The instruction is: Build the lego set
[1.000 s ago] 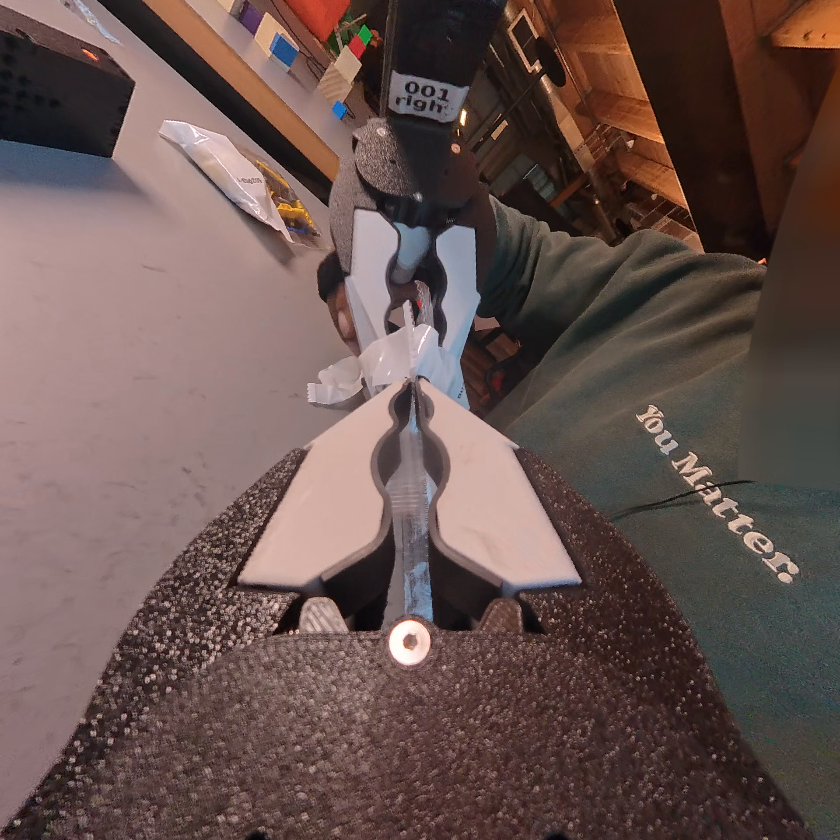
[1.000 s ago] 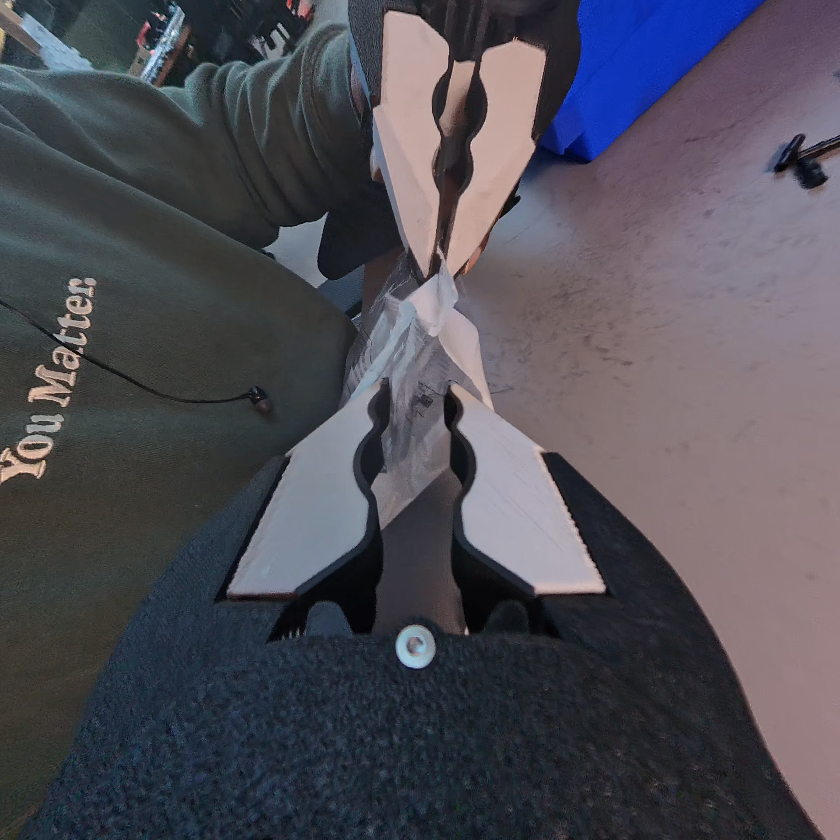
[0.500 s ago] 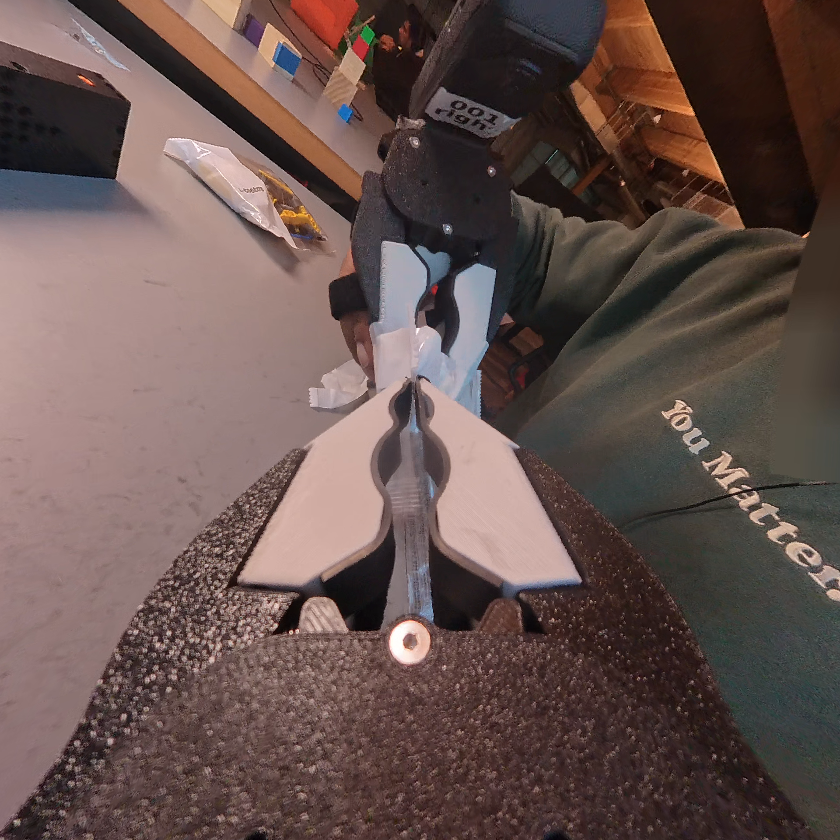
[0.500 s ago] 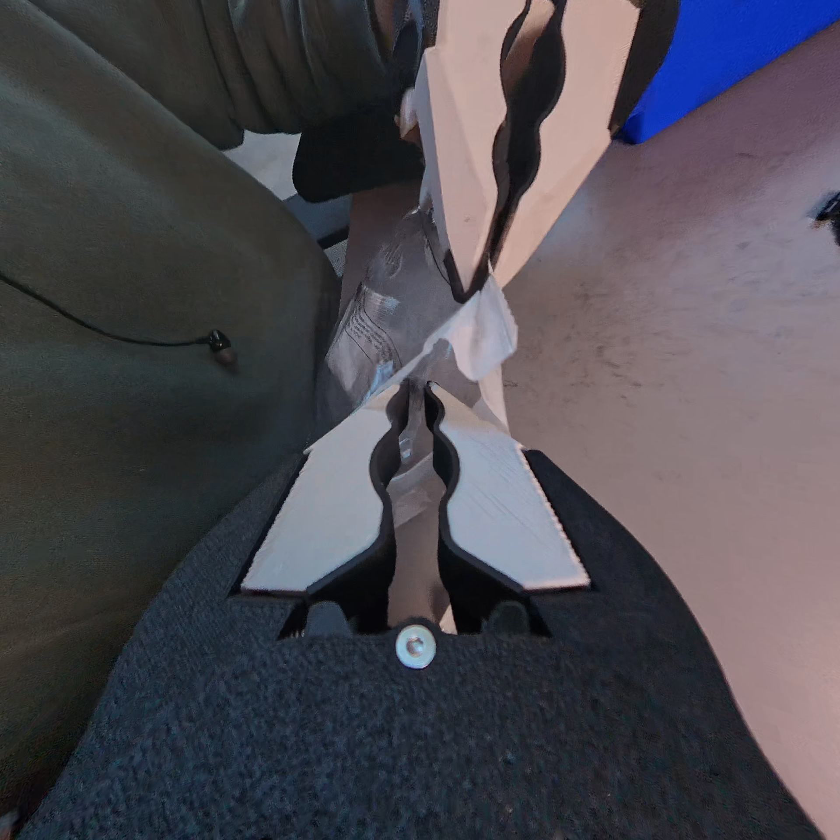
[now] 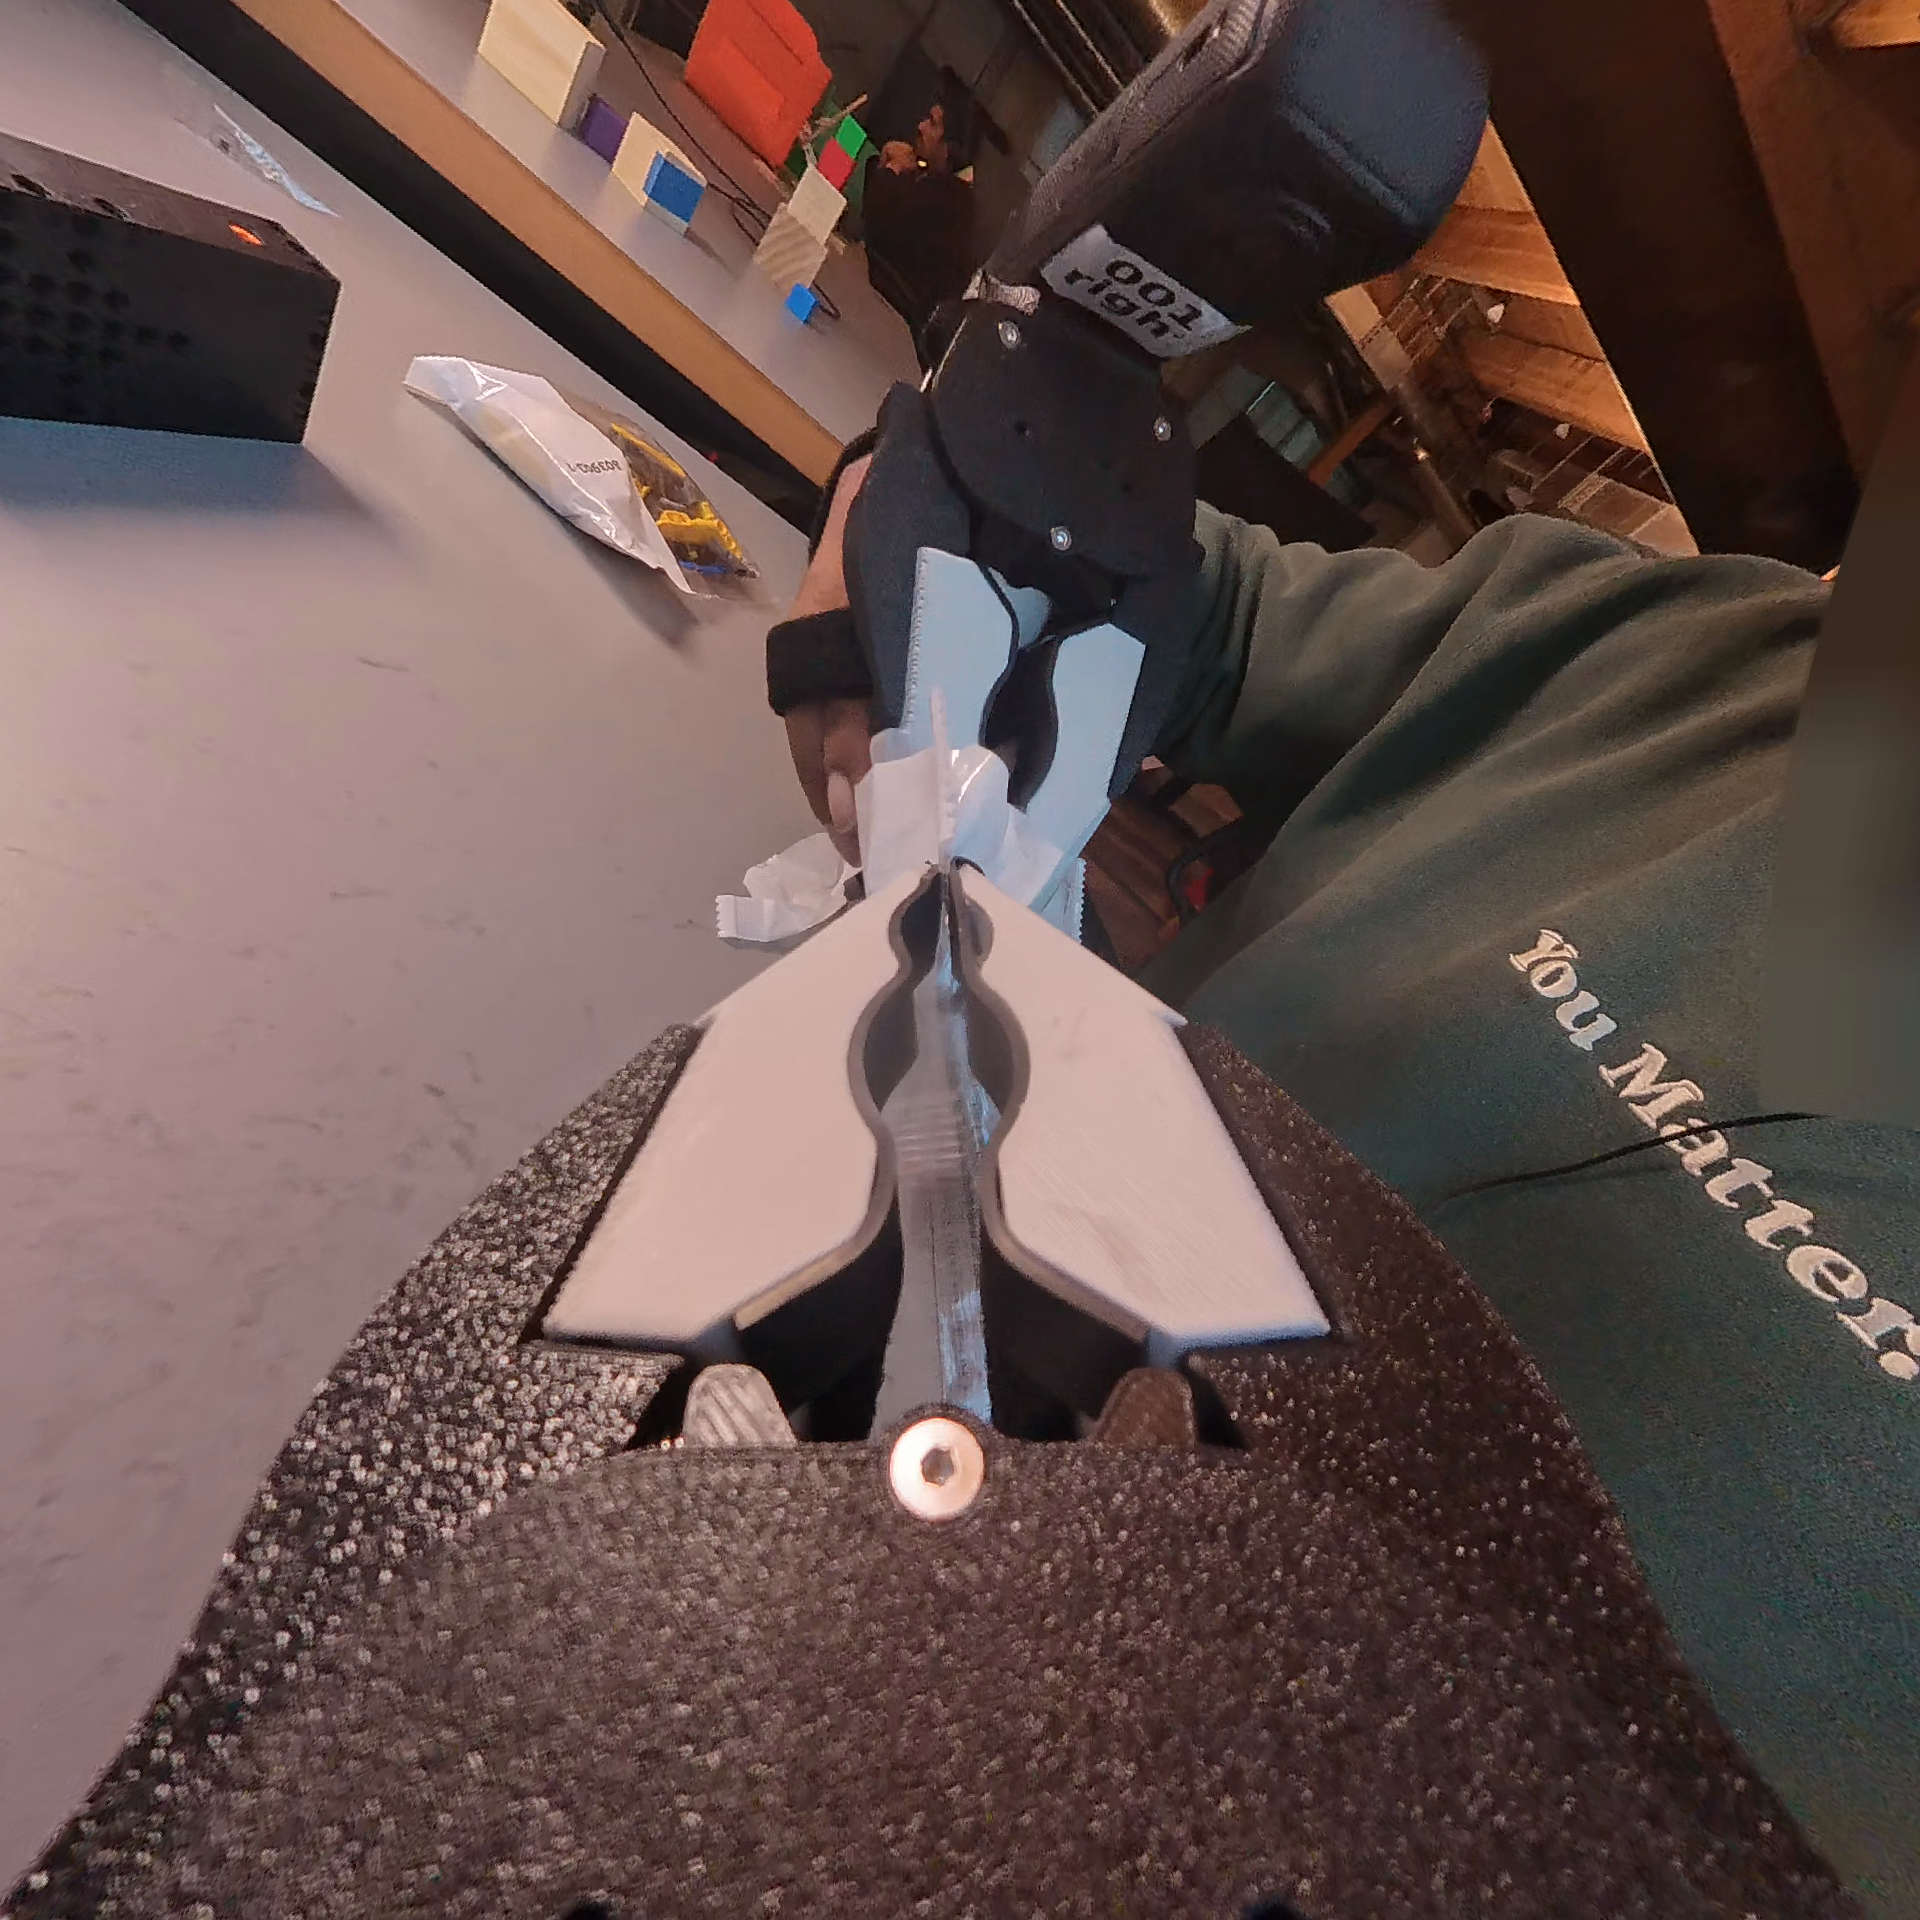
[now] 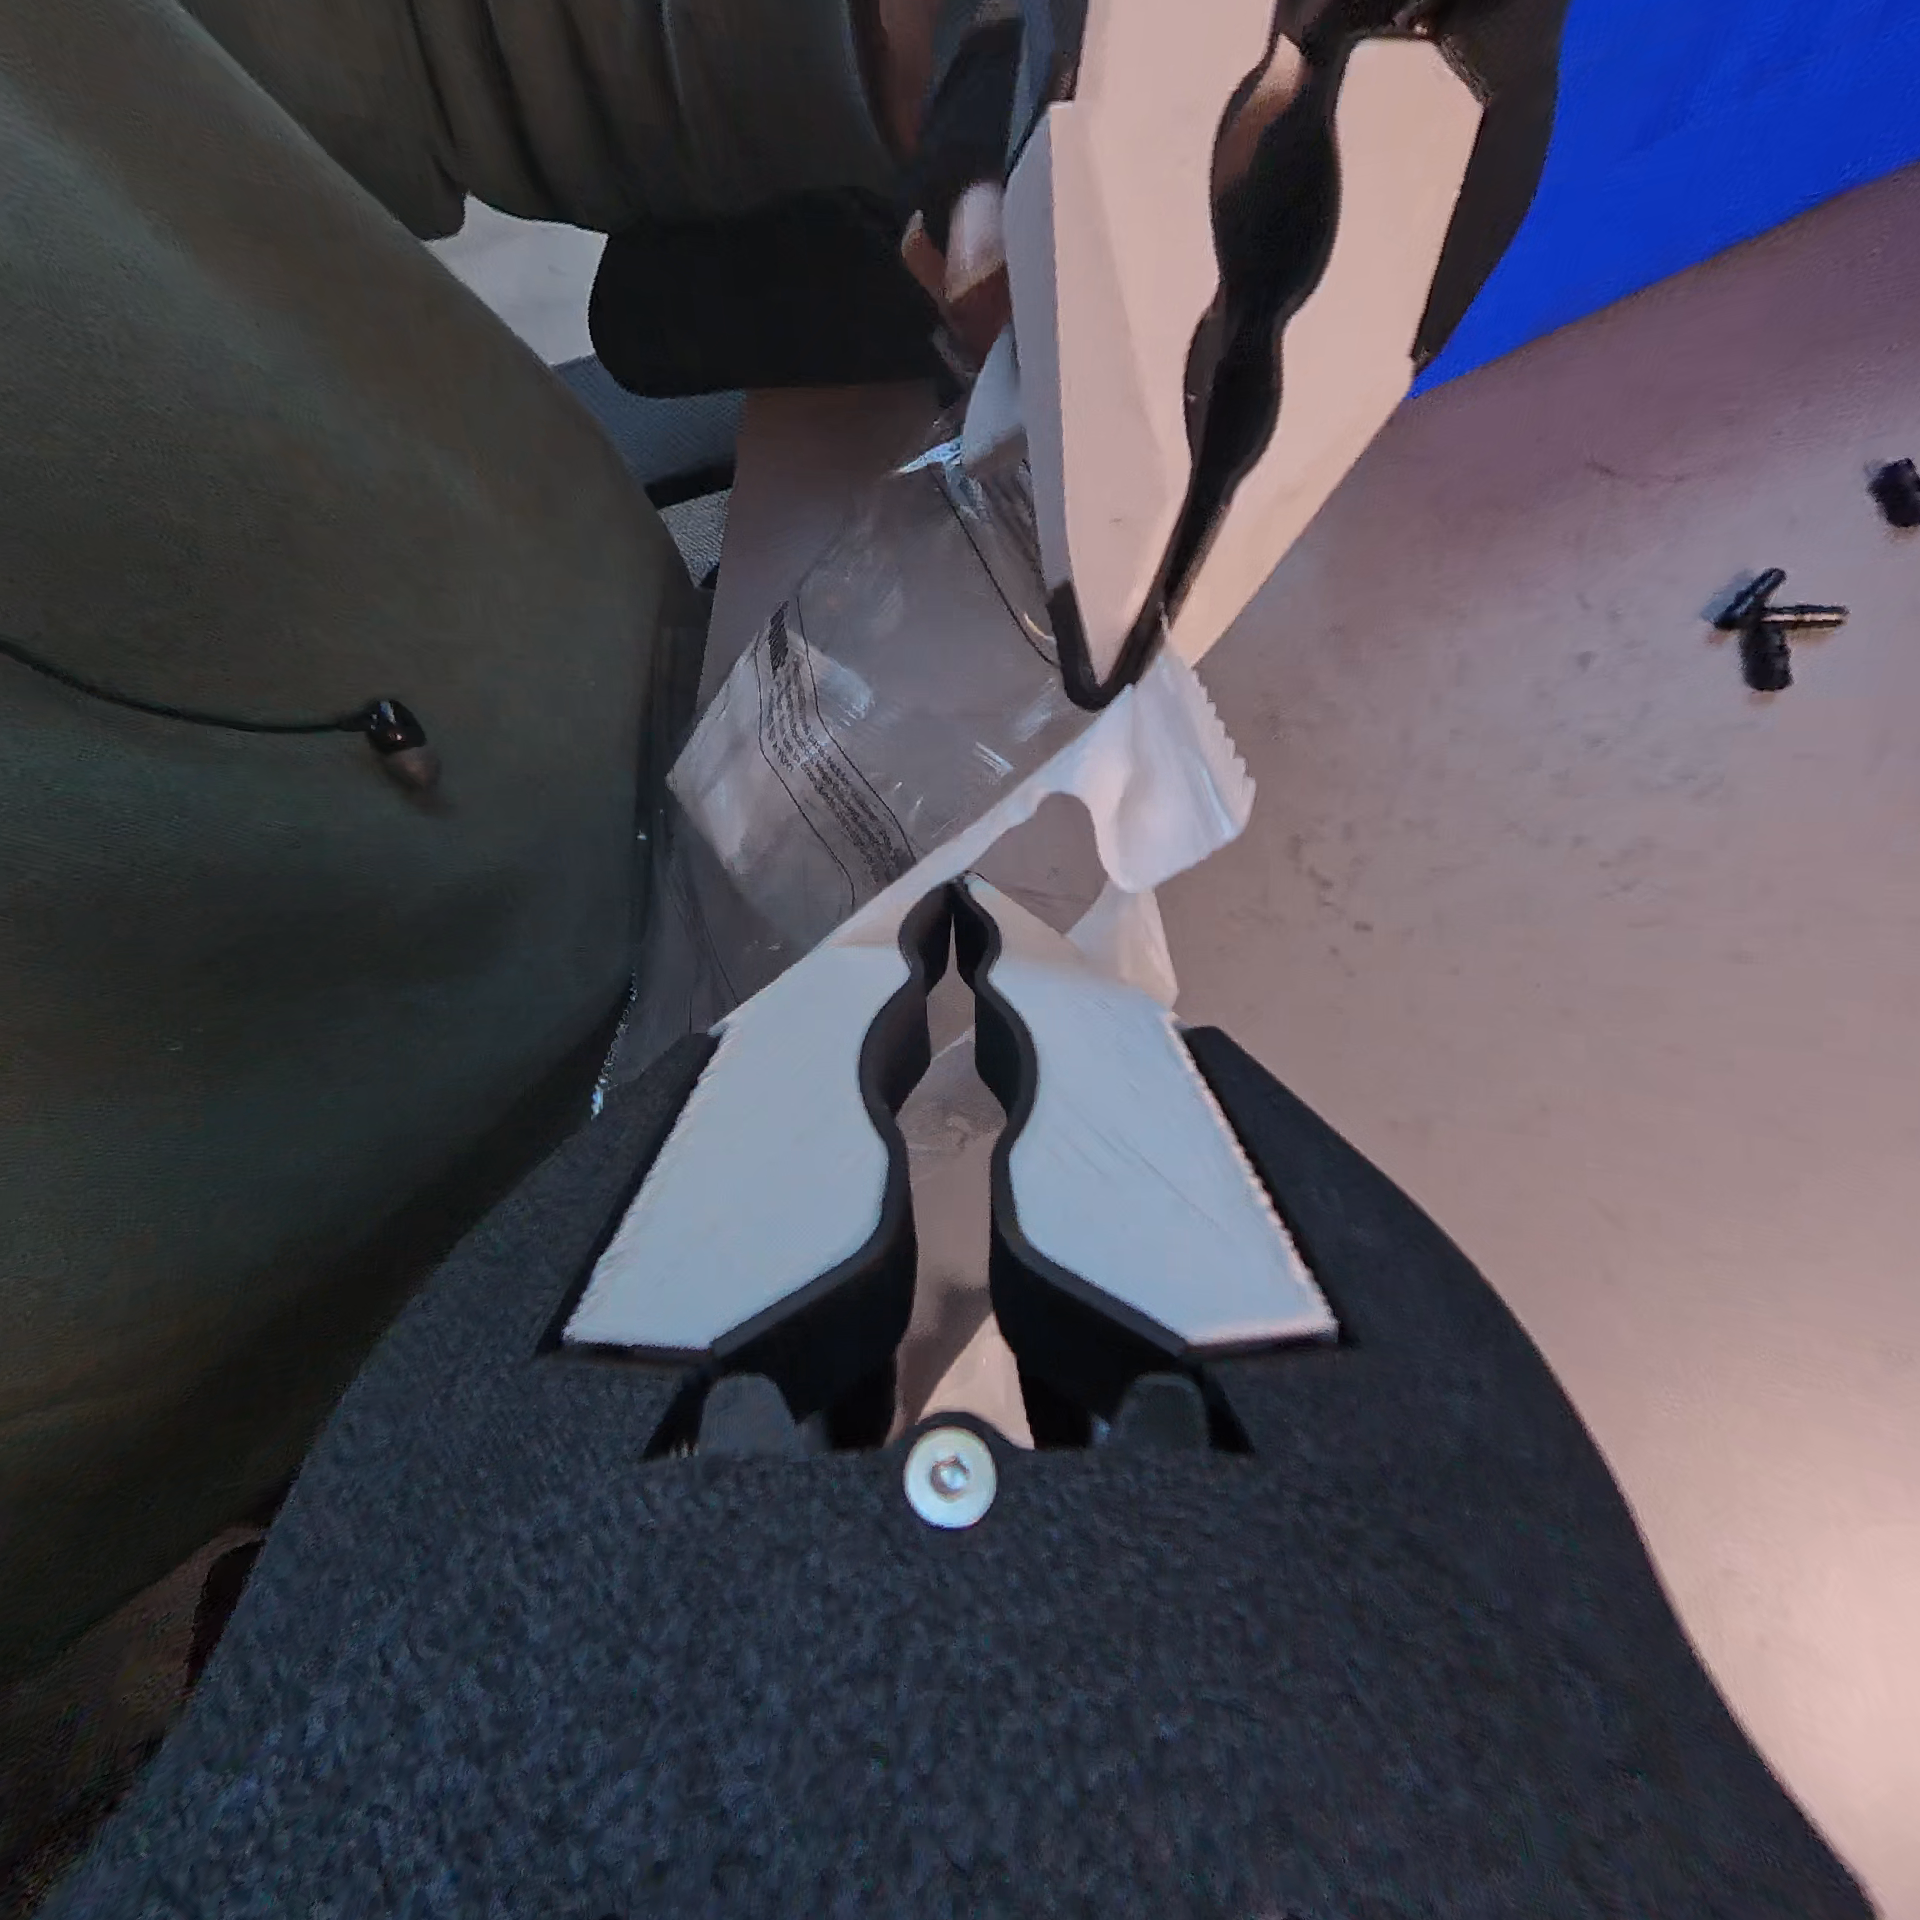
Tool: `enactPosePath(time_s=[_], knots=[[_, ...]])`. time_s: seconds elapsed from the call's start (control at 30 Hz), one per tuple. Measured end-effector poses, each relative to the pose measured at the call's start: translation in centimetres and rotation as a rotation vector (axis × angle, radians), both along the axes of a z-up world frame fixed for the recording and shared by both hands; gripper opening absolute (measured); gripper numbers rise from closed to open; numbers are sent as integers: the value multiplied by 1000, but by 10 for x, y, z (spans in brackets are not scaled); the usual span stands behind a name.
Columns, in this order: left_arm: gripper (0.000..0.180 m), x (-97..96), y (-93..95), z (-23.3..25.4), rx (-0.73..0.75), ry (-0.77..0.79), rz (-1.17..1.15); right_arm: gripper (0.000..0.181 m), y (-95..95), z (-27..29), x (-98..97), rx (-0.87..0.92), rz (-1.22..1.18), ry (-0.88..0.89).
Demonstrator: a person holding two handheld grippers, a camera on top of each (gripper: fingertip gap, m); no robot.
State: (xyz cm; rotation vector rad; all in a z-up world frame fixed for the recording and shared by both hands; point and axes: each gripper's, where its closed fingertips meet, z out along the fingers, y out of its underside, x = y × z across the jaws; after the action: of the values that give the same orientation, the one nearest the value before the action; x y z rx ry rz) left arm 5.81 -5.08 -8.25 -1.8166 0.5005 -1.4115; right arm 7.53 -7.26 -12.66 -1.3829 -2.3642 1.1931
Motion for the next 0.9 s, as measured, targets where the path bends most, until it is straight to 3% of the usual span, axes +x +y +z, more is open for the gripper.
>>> enactPosePath(time_s=[0.17, 0.27, 0.5, 0.6, 0.67, 0.8, 0.9], knots=[[0, -17, -1, -8, -23, 79, 50, 19, 27, 34, -7, -68, -123, 148], [0, -35, -1, -22, -32, 203, 106, 27, 64, 35, 10, 44, -233, 193], [2, -53, 0, -47, -18, 456, 154, 51, 67, -49, 83, 348, -230, -82], [2, -50, 2, -50, -15, 479, 149, 39, 62, -73, 95, 425, -232, -150], [3, -48, 4, -51, -15, 478, 149, 0, 63, -64, 90, 378, -272, -109], [5, -48, 6, -52, -3, 484, 168, 0, 89, -45, 89, 380, -325, -58], [7, -47, 7, -54, 13, 498, 191, 0, 161, -5, 88, 439, -520, 27]])
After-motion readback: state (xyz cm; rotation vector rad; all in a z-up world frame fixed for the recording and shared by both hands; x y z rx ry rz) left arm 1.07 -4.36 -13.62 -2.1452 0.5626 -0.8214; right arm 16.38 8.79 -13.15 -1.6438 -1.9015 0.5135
